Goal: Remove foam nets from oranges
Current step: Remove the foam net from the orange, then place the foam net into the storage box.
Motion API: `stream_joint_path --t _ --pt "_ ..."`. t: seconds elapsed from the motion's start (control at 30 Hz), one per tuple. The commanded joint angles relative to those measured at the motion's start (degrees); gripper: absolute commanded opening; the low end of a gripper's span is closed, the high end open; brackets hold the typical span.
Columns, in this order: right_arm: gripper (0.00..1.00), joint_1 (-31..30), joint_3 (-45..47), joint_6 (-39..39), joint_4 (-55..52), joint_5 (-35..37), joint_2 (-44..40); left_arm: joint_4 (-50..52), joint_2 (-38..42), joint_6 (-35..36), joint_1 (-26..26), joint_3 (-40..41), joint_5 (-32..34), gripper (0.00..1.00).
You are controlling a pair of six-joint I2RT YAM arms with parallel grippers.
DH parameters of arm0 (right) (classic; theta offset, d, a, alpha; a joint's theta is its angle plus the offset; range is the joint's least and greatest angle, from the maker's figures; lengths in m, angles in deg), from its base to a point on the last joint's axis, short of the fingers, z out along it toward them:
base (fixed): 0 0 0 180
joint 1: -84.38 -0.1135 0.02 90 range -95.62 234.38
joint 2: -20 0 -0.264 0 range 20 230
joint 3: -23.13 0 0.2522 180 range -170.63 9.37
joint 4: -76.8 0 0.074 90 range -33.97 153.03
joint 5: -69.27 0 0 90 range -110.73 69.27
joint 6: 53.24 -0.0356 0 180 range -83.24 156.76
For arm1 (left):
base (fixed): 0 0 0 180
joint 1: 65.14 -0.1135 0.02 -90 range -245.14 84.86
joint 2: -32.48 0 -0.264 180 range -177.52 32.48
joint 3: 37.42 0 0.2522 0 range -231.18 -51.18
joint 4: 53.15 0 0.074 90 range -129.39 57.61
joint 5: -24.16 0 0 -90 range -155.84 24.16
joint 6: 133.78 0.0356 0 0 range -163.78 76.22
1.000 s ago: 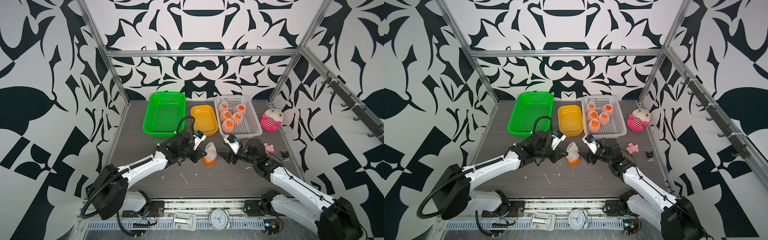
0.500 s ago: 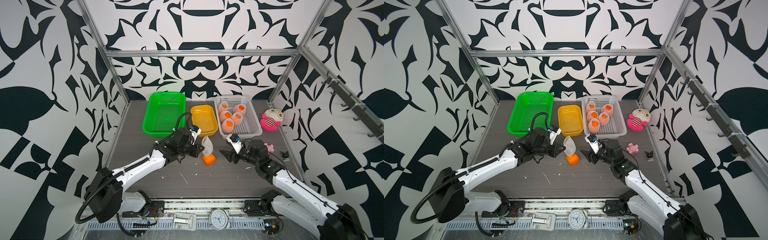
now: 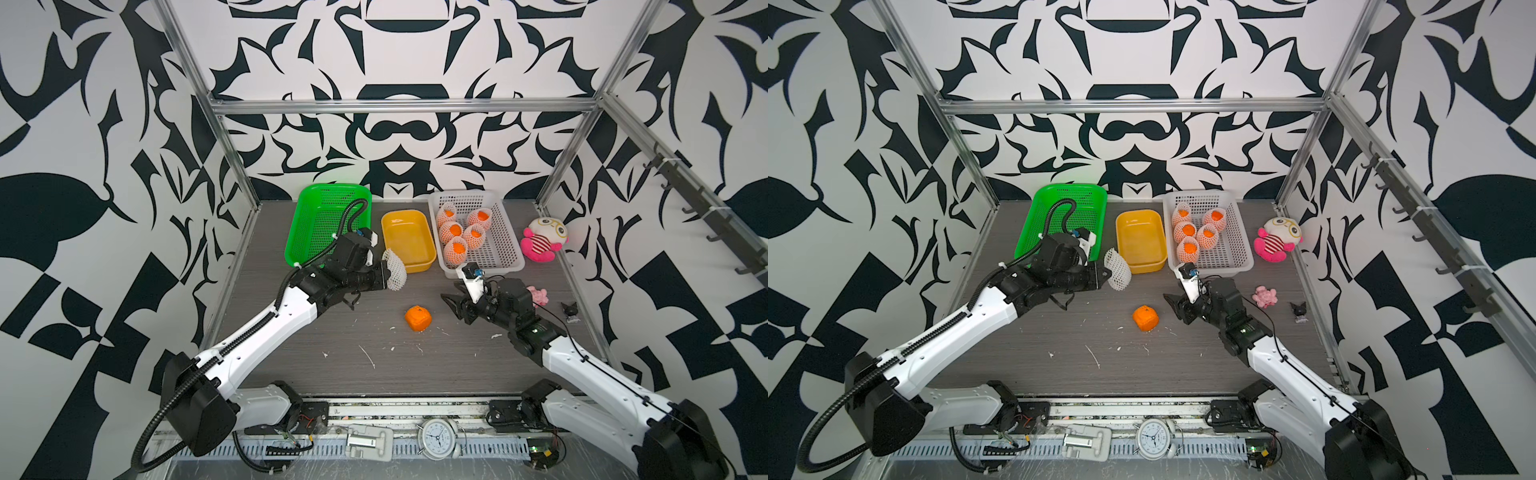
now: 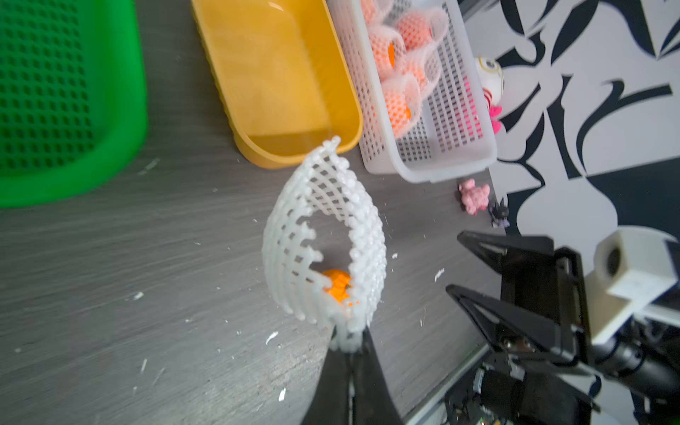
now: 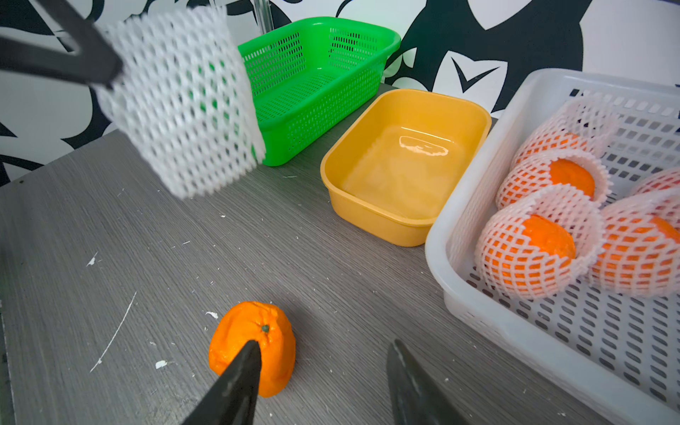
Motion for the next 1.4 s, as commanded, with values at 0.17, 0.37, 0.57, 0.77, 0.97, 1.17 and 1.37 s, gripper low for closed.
stream_joint_path --t 0.17,0.37,0.57,0.77,0.97,1.17,1.37 --pt "0.56 -0.66 -2.46 -1.47 3.42 1.57 1.17 11.84 -9.19 4.91 -4.86 -12.39 -3.67 0.00" --pt "0.55 -0.66 -2.80 -2.92 7.16 1.46 4.62 13.98 -18.34 9.28 -6.24 -23.76 -9.98 0.00" --pt "0.55 -0.66 -2.38 -2.72 12.66 9.19 7.99 17.34 -31.13 10.03 -8.40 -35.53 -12.14 0.00" --pt "0.54 -0.65 -3.65 -3.05 14.63 9.20 11.23 17.21 -41.62 10.67 -9.84 -46.44 -13.31 0.00" --pt "0.54 -0.65 -2.92 -4.28 14.73 9.04 10.92 17.03 -50.53 11.17 -10.83 -54.33 -15.09 0.00" --pt "0.54 -0.61 -1.43 -5.82 14.93 9.17 10.23 17.13 -59.20 11.69 -11.01 -63.46 -20.09 0.00" --pt "0.54 -0.70 -0.75 -7.05 14.73 8.96 9.60 15.97 -64.97 12.83 -11.56 -68.90 -23.01 0.00"
